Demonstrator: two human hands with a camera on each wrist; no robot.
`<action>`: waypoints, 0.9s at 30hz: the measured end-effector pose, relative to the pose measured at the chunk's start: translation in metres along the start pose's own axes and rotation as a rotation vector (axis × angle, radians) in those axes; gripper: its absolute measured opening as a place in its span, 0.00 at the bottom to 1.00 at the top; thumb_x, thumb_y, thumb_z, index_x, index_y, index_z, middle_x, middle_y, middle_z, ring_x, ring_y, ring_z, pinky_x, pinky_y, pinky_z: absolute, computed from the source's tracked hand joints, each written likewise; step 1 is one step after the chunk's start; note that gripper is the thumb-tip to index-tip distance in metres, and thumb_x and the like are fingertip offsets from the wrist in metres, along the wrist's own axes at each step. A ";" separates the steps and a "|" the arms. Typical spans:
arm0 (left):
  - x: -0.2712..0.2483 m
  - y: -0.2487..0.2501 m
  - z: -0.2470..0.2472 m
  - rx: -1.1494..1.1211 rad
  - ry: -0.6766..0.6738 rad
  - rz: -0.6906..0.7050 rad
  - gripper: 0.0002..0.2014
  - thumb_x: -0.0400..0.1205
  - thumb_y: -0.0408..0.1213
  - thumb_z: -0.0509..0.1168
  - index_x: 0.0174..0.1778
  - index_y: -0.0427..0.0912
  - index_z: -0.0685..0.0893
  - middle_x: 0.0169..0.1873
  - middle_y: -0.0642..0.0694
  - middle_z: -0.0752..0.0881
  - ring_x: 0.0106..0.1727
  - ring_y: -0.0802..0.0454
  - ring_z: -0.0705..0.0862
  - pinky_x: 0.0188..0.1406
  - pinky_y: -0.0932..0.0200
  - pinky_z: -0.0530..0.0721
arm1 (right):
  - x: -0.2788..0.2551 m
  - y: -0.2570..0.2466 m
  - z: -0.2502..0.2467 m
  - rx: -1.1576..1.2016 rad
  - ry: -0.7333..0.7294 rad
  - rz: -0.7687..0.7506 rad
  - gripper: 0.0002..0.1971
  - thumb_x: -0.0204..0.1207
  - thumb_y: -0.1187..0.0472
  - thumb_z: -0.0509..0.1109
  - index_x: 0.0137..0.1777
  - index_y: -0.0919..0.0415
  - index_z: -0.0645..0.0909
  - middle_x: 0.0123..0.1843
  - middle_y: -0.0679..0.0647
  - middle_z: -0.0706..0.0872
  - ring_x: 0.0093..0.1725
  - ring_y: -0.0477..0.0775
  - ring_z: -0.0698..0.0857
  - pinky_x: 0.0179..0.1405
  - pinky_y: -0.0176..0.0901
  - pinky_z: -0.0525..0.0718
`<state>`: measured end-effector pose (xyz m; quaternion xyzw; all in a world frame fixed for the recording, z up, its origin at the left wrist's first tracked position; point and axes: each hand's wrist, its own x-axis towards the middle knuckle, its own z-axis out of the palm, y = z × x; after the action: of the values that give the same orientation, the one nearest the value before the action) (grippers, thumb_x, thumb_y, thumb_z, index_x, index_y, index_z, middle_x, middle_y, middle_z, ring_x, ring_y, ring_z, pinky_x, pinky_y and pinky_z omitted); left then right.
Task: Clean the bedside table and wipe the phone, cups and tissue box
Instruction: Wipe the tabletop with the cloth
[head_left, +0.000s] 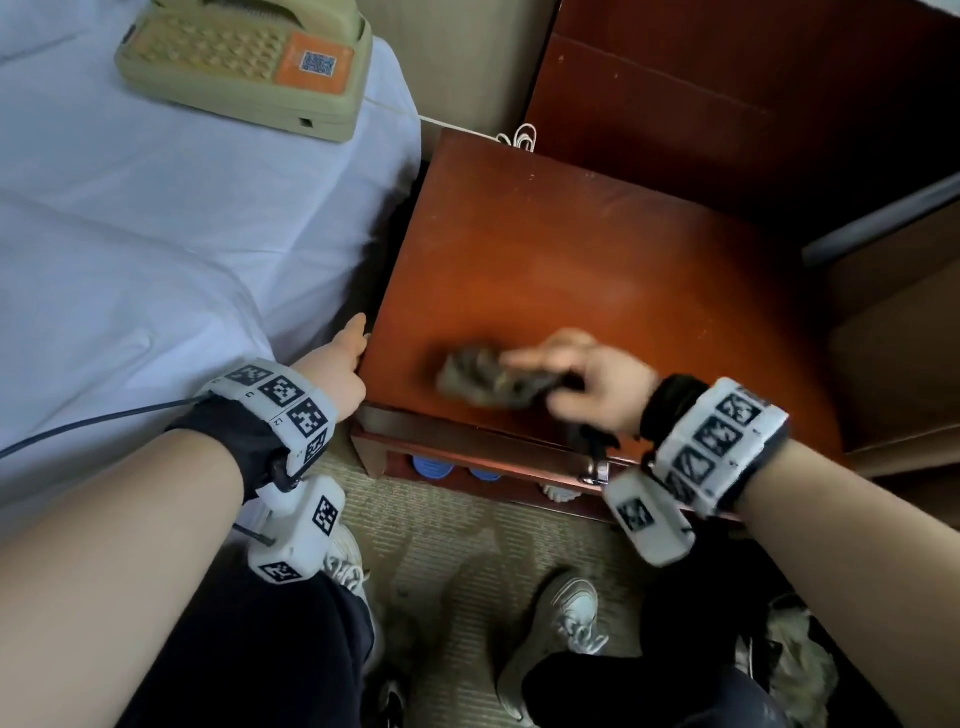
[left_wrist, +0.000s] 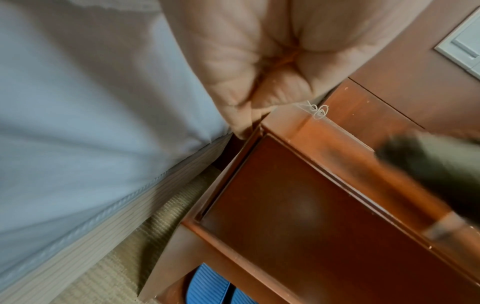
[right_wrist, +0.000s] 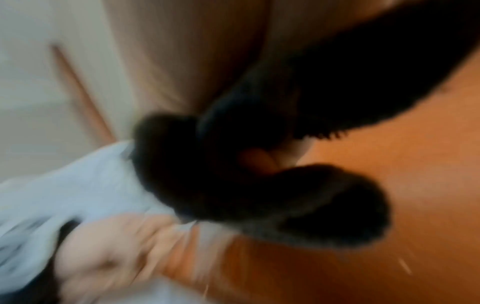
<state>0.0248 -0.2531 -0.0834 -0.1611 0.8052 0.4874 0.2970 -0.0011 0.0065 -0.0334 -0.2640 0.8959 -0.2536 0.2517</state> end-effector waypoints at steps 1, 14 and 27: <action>0.000 0.002 0.000 0.029 0.010 -0.014 0.37 0.82 0.17 0.48 0.82 0.45 0.38 0.83 0.44 0.53 0.82 0.46 0.59 0.81 0.54 0.56 | 0.007 0.005 -0.006 -0.031 0.148 0.077 0.29 0.70 0.60 0.63 0.74 0.50 0.70 0.59 0.58 0.73 0.61 0.55 0.75 0.62 0.25 0.64; 0.035 0.051 0.001 0.566 0.234 0.126 0.38 0.84 0.41 0.59 0.82 0.44 0.42 0.83 0.46 0.42 0.84 0.49 0.46 0.81 0.54 0.53 | 0.020 0.016 -0.033 0.064 -0.068 -0.055 0.25 0.72 0.62 0.65 0.70 0.51 0.73 0.56 0.49 0.80 0.55 0.45 0.78 0.61 0.27 0.72; 0.079 0.078 0.001 0.593 0.055 -0.075 0.55 0.77 0.55 0.65 0.78 0.44 0.25 0.81 0.43 0.34 0.83 0.44 0.38 0.83 0.46 0.43 | 0.141 0.124 -0.135 0.027 0.382 0.981 0.25 0.82 0.63 0.58 0.79 0.64 0.60 0.79 0.62 0.61 0.76 0.60 0.66 0.46 0.22 0.70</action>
<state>-0.0789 -0.2129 -0.0804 -0.1101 0.9136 0.2151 0.3269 -0.2266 0.0563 -0.0502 0.2405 0.9408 -0.1611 0.1765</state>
